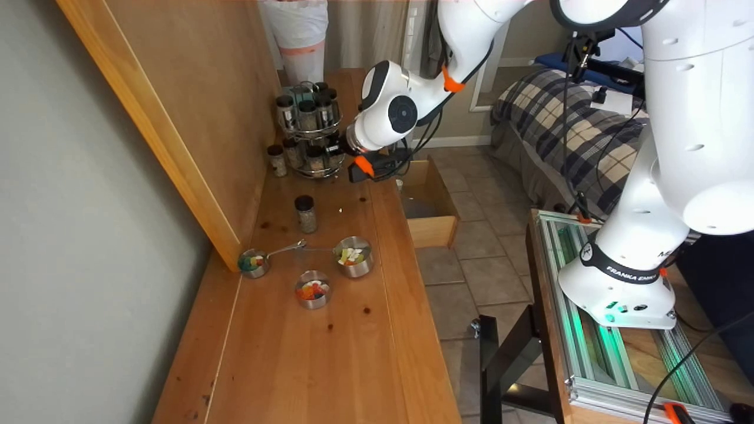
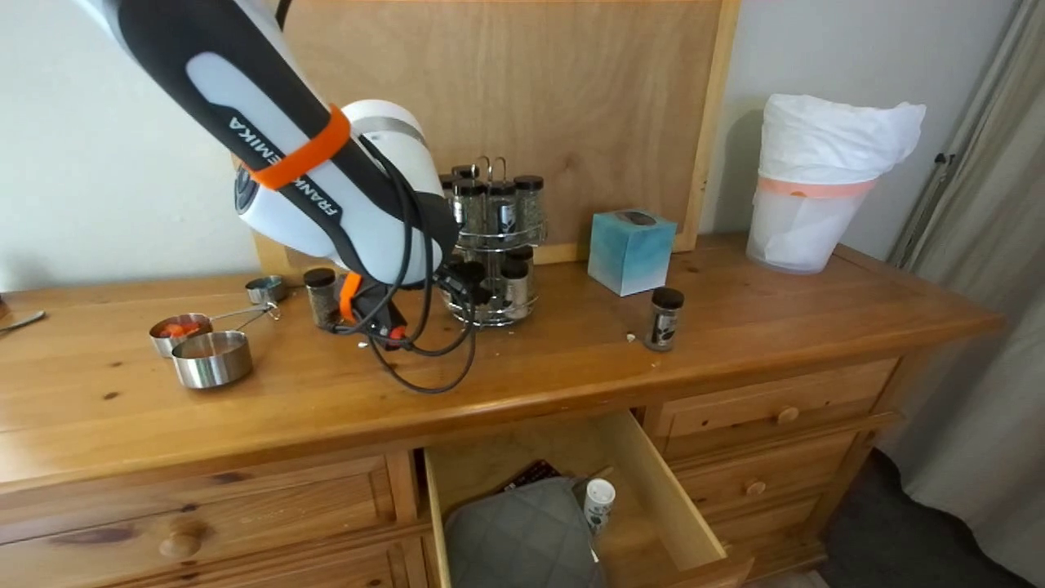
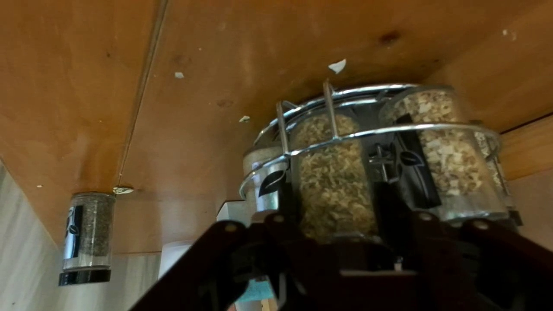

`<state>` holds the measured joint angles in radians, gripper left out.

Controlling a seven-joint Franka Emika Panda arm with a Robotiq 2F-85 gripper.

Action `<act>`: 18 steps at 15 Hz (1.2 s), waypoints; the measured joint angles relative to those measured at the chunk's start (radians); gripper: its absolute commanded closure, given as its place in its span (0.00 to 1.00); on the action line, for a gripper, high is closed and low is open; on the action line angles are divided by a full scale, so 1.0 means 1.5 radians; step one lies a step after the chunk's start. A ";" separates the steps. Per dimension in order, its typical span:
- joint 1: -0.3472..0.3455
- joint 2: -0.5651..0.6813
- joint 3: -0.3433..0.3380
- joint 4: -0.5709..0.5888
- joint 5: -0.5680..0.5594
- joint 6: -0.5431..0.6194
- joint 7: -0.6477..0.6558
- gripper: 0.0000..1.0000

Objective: Put the spice bottle onto the spice rack

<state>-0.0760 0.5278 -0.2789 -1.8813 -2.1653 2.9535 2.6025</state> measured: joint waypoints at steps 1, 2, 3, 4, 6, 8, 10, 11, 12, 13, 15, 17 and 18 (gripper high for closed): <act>0.000 0.005 -0.006 0.006 0.025 0.012 -0.023 0.77; 0.000 0.010 -0.011 0.010 0.049 0.022 -0.047 0.77; 0.001 0.015 -0.016 0.014 0.071 0.029 -0.069 0.77; 0.001 0.017 -0.020 0.017 0.093 0.036 -0.092 0.77; 0.002 0.019 -0.027 0.018 0.136 0.050 -0.138 0.26; 0.002 0.022 -0.036 0.015 0.187 0.077 -0.194 0.13; -0.009 0.027 -0.031 0.000 0.243 0.094 -0.264 0.01; -0.029 0.027 -0.010 -0.009 0.278 0.089 -0.310 0.00; -0.035 0.026 -0.006 -0.013 0.311 0.090 -0.349 0.00; -0.035 0.026 -0.010 -0.018 0.343 0.090 -0.385 0.00; -0.035 0.025 -0.011 -0.028 0.405 0.089 -0.458 0.00; -0.037 0.019 -0.007 -0.042 0.466 0.087 -0.530 0.00; -0.038 0.014 -0.002 -0.050 0.491 0.086 -0.561 0.00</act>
<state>-0.1336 0.5489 -0.2822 -1.9561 -1.4283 3.0818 1.7604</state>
